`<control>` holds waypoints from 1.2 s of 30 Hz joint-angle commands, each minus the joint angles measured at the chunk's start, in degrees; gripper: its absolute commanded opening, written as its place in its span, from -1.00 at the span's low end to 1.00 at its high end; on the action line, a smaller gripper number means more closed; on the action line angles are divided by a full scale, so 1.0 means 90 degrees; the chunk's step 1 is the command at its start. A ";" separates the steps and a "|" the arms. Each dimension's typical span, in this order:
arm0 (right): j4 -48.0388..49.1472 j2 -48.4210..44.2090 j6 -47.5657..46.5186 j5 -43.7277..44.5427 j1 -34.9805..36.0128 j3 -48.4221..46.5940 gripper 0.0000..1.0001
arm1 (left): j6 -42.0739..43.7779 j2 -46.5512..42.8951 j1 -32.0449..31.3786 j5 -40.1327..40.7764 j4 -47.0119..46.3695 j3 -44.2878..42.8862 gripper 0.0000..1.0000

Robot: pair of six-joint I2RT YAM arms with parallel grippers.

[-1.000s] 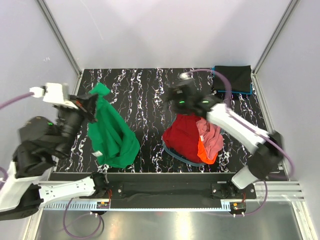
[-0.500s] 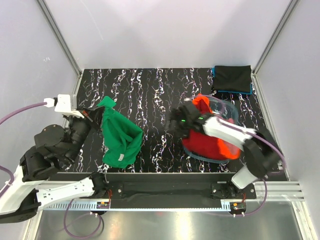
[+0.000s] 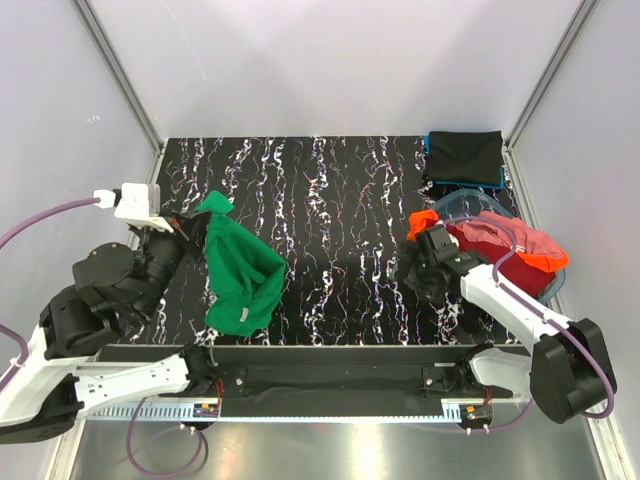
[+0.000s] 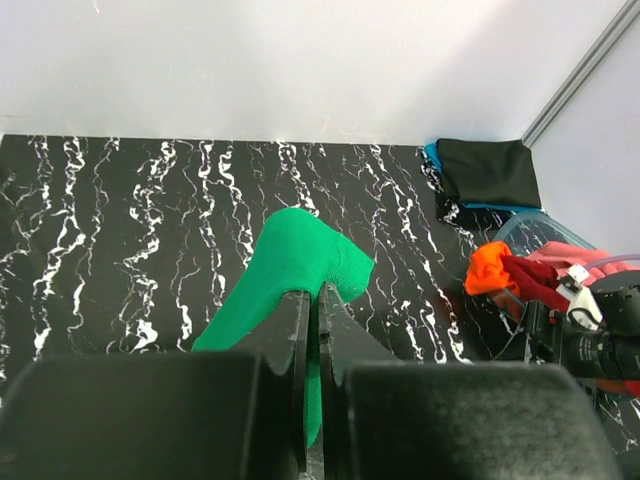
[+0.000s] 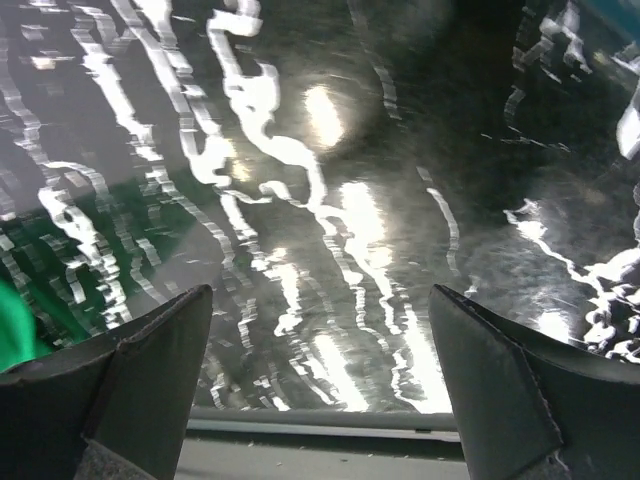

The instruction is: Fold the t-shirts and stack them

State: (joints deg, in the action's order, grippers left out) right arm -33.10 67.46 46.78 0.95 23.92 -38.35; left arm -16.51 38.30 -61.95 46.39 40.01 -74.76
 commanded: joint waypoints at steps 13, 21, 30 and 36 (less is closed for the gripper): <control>0.2310 0.3049 -0.0179 -0.1374 0.2713 -0.2691 0.91 | 0.1561 0.0061 -0.0001 0.0675 0.0144 -0.2064 -1.00; 0.2925 0.5090 -0.0198 -0.2234 0.3171 -0.4224 0.87 | 0.1415 -0.0408 -0.0001 0.1242 0.0525 -0.1752 -1.00; 0.5443 0.5258 0.0543 -0.3171 0.3543 -0.3602 0.72 | 0.1317 -0.0487 -0.0001 0.1379 0.0652 -0.1478 -1.00; 0.5631 0.5550 0.0505 -0.3318 0.3699 -0.3756 0.70 | 0.1200 -0.0593 -0.0001 0.1437 0.0760 -0.1517 -1.00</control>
State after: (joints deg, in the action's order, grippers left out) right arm 11.68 116.05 50.26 -26.37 56.14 -71.09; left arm -5.10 33.69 -61.95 57.65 47.97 -87.96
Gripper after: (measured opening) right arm 0.855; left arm 0.026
